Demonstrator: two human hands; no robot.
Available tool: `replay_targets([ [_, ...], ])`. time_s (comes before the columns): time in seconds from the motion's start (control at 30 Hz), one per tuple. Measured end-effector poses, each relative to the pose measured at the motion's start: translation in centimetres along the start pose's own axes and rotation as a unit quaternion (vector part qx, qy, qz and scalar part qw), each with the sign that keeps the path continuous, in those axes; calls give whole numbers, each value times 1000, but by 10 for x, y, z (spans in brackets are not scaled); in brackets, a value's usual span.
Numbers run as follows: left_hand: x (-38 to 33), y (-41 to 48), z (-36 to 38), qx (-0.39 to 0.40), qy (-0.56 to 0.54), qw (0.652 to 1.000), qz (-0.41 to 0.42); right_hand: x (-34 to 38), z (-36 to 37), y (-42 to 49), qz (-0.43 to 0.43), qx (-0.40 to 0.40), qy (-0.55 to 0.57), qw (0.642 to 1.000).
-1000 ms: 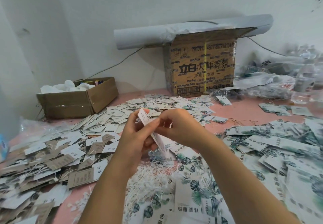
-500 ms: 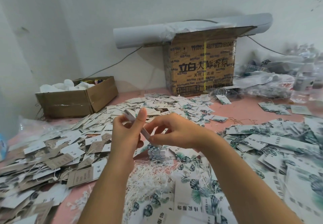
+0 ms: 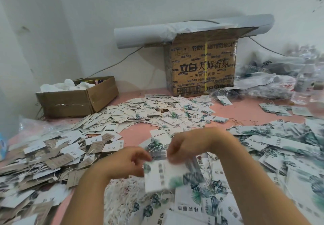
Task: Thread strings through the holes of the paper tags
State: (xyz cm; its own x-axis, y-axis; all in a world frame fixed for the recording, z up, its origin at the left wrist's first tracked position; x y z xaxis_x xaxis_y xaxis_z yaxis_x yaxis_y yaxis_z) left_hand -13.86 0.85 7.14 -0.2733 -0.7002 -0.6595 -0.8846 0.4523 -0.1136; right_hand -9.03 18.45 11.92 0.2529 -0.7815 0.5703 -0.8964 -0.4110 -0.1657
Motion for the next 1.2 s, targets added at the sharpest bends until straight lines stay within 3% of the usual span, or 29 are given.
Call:
replay_targets([
  [0.07,8,5,4,5,59,998,-28,-3,12,6,55,78,-67,993],
  [0.17,17,8,5,-1,85,995,-61,-4,23,15,113,104,-93,984],
  [0.5,21,11,10,-52,146,987,-40,-13,13,21,111,-42,-74,990],
  [0.8,0,11,1,-159,0,987,34,-13,10,26,68,-109,-72,989],
  [1.2,-35,-1,-6,-200,-181,959,83,-6,8,37,-33,-231,31,972],
])
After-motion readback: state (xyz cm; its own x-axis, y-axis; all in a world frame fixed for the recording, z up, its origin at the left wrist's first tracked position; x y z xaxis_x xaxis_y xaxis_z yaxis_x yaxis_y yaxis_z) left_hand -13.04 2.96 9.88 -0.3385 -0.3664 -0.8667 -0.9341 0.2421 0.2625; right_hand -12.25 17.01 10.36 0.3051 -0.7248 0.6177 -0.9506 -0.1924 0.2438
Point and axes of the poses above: each hand's wrist, its own y-axis towards the middle knuckle, its own z-axis out of the palm, x = y × z, the point moved 3 cm from there along y, towards the middle knuckle, and after that the axes turned 10 degrees about -x, right-handed, at the moved point
